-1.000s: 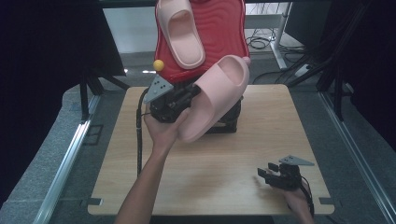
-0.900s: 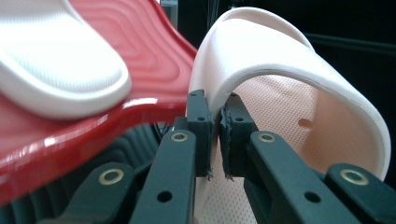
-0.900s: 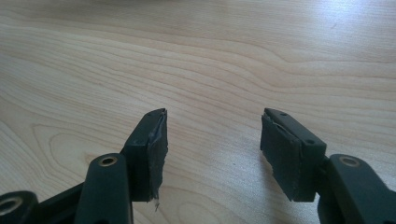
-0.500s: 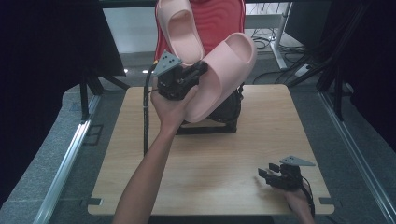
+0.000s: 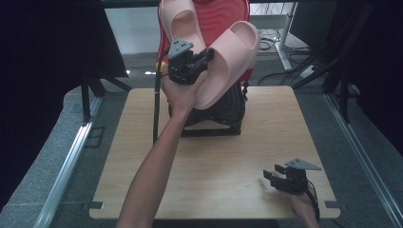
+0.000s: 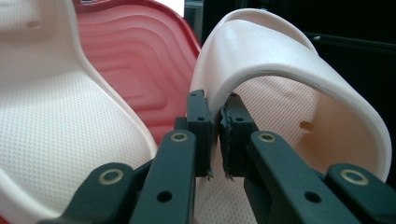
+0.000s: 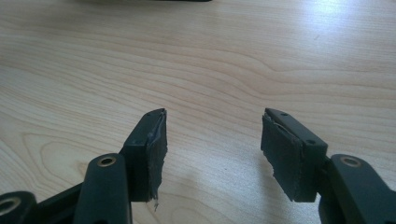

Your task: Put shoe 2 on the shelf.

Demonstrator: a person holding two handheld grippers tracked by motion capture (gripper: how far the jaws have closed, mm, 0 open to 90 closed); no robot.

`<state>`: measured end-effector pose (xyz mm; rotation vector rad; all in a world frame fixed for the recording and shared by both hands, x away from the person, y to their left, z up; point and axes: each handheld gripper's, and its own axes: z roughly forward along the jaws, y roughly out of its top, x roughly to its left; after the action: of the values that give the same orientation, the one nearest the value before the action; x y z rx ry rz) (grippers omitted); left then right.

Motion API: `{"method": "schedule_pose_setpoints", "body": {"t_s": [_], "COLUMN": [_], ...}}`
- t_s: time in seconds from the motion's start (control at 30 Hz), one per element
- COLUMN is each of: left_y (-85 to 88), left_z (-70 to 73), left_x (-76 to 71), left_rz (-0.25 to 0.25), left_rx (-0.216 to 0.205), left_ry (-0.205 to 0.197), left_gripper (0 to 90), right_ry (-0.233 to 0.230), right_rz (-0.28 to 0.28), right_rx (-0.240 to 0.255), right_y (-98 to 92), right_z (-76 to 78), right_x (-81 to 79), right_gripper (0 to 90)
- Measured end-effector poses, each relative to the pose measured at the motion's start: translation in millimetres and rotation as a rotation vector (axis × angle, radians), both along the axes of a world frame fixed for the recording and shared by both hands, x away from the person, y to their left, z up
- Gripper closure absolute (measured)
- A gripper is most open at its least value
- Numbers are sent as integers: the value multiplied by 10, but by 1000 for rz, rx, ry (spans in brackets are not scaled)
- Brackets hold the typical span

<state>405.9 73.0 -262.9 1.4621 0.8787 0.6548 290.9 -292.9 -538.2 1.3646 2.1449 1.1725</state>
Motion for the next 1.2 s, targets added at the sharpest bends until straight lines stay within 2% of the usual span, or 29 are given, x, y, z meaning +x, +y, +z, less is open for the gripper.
{"method": "schedule_pose_setpoints", "body": {"t_s": [0.1, 0.2, 0.27, 0.37, 0.57, 0.67, 0.8, 0.93, 1.07, 1.2], "left_y": [-10, -6, -13, -38, -72, -85, -103, -100, -119, -142], "left_z": [28, 64, 79, 101, 180, 228, 293, 350, 418, 493], "left_x": [91, 172, 188, 189, 176, 197, 247, 317, 397, 468], "left_rz": [30, 35, 31, 23, 27, 26, 29, 36, 65, 83], "left_rx": [10, -9, -36, -41, -28, -45, -22, -56, -53, -78], "left_ry": [4, 11, 20, 24, 14, 13, 12, 20, 24, 26], "left_gripper": [842, 847, 847, 847, 845, 845, 846, 846, 846, 846], "right_ry": [-1, 0, 0, 3, 3, 2, 1, 4, 1, 2], "right_rz": [4, 5, 6, 9, 10, 10, 9, 7, 9, 11], "right_rx": [1, 2, 6, 7, 10, 11, 15, 16, 22, 27], "right_y": [0, 1, 2, -2, -14, -13, -21, -41, -44, -45], "right_z": [3, 2, 3, 10, 11, 15, 18, 16, 25, 32], "right_x": [-6, -9, -10, -18, -20, -23, -25, -25, -31, -37], "right_gripper": [409, 409, 409, 408, 408, 408, 408, 408, 408, 408]}}
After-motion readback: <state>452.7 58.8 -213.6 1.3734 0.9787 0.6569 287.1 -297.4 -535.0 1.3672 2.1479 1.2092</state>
